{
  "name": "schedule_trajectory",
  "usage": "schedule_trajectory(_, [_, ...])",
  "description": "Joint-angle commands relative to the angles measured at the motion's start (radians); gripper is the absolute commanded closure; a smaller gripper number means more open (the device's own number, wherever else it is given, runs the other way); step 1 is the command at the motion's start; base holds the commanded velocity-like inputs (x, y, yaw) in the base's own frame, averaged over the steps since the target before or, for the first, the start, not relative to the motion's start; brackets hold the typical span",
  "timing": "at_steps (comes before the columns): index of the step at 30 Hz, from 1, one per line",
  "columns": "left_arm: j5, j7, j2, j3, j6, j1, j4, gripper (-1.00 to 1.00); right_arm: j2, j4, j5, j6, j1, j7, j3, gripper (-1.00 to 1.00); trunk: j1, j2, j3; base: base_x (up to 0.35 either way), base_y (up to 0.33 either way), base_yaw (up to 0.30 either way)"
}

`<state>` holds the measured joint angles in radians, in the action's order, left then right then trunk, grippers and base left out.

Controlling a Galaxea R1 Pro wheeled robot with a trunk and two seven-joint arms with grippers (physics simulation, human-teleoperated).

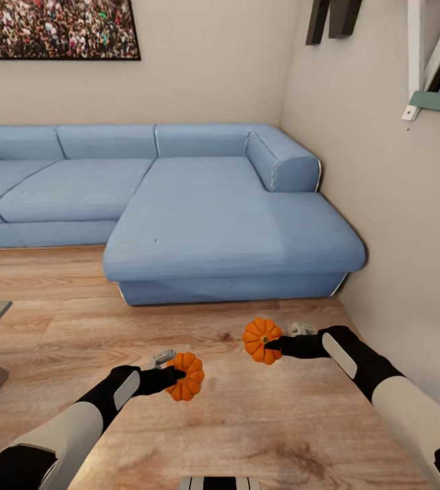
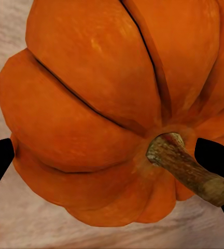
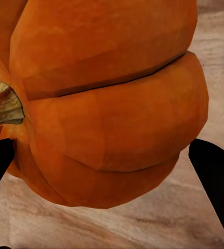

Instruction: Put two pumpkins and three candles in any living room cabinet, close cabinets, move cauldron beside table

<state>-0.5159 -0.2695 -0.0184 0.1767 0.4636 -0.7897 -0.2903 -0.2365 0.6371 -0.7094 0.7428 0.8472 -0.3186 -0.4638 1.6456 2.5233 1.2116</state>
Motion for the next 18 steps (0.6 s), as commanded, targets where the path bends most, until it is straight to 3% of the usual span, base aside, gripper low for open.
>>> schedule_trajectory(1, [-0.003,0.001,-0.001,0.005,0.004,0.000,0.000,1.00,-0.001,-0.007,0.002,0.001,0.001,-0.004,-0.003,1.00,-0.001,0.000,-0.003,0.000,0.000,0.000])
schedule_trajectory(6, [-0.003,0.035,-0.005,0.005,0.003,0.000,0.000,1.00,0.000,-0.040,0.002,0.001,0.001,-0.004,-0.001,1.00,-0.003,-0.001,-0.022,0.000,0.000,0.000])
schedule_trajectory(18, [-0.003,0.042,-0.010,0.004,0.003,0.000,-0.001,1.00,0.000,-0.059,0.002,0.001,0.001,0.013,-0.002,1.00,-0.008,-0.004,-0.069,0.000,0.000,0.000])
